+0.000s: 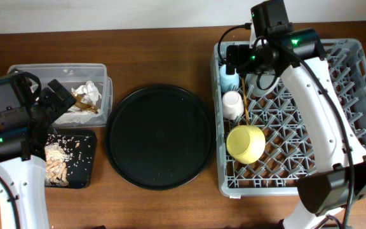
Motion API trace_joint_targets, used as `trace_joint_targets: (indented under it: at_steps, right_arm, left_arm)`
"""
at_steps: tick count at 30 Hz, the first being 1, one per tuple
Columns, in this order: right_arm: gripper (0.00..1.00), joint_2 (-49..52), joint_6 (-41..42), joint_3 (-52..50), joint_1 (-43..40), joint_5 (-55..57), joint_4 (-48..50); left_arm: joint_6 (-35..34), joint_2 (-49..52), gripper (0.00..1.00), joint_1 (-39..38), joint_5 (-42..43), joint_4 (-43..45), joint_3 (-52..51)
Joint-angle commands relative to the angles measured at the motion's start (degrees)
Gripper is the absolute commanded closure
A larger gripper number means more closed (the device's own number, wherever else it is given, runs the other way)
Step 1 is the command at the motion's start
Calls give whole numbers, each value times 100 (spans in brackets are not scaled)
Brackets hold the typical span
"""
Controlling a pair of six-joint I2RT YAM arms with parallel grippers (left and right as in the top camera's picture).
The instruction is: Sort waste into correct bins and load items into the dishwasher rack
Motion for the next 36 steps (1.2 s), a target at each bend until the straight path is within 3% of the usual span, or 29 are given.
trace_joint_targets:
  at_steps: [1, 8, 15, 23, 27, 31, 36]
  right_arm:
    - [2, -214, 28, 79, 22, -31, 15]
    - [2, -1834, 28, 79, 22, 658, 17]
    - [2, -4129, 7, 22, 20, 1224, -111]
    - [2, -7027, 11, -1631, -149, 1519, 37]
    - [1, -8771, 72, -3425, -553, 1486, 1128]
    - [2, -9892, 74, -5176, -927, 1272, 2433]
    - [2, -10507, 74, -7676, -1333, 608, 5344]
  left_arm:
    - [-13, -28, 1, 31, 42, 9, 59]
    - [-13, -28, 1, 31, 42, 9, 59]
    - [-13, -28, 1, 31, 42, 9, 59]
    - [-13, -28, 1, 31, 42, 9, 59]
    - [-13, -28, 1, 31, 42, 9, 59]
    - [-13, -28, 1, 31, 42, 9, 59]
    - [-13, -28, 1, 31, 42, 9, 59]
